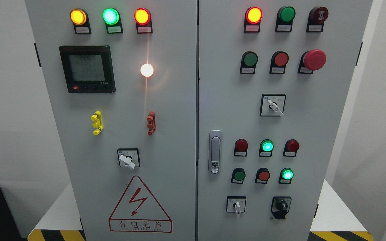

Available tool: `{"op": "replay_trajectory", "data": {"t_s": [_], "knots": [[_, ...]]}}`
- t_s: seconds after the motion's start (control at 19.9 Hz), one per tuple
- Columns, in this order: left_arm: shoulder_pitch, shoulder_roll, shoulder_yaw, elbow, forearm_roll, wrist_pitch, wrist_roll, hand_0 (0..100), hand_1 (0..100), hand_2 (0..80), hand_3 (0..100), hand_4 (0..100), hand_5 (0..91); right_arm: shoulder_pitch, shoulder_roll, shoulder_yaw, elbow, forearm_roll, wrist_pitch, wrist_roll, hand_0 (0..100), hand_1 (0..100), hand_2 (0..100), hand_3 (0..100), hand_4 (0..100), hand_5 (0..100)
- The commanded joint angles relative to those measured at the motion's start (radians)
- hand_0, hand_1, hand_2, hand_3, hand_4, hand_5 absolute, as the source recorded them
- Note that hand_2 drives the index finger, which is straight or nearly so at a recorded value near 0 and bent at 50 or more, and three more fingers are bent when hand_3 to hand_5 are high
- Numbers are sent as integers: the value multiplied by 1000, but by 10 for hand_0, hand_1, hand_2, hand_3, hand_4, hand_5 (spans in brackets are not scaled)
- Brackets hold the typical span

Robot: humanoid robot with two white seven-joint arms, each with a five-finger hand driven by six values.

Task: Flip black knob to close circuit

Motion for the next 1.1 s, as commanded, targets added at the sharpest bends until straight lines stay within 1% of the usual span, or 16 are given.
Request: {"op": "replay_trajectory", "data": {"t_s": [0.0,0.25,0.4,0.5,0.7,0.8,0.85,0.9,1.05], "knots": [[0,0,0,0,0,0,1,120,556,0,0,0,0,-6,1,1,13,3,1,-4,0,103,0,0,0,0],[0,0,0,0,0,0,1,120,556,0,0,0,0,-11,-1,7,23,7,-5,2,0,102,0,0,0,0],[0,0,0,0,0,0,1,120,556,0,0,0,0,-38,-2,7,60,7,-11,7,0,102,0,0,0,0],[0,0,0,0,0,0,1,120,556,0,0,0,0,-38,-19,9,60,7,-11,10,0,102,0,0,0,0],[0,0,0,0,0,0,1,120,556,0,0,0,0,-54,-22,10,48,9,-9,15,0,107,0,0,0,0],[0,0,0,0,0,0,1,120,556,0,0,0,0,-51,-19,10,-4,15,1,21,0,110,0,0,0,0],[0,0,0,0,0,0,1,120,556,0,0,0,0,-46,-13,10,-57,39,9,30,0,111,0,0,0,0],[0,0,0,0,0,0,1,120,556,0,0,0,0,-38,-13,9,-109,64,26,30,0,112,0,0,0,0],[0,0,0,0,0,0,1,120,556,0,0,0,0,-14,-13,10,-277,101,107,32,0,114,0,0,0,0]]}}
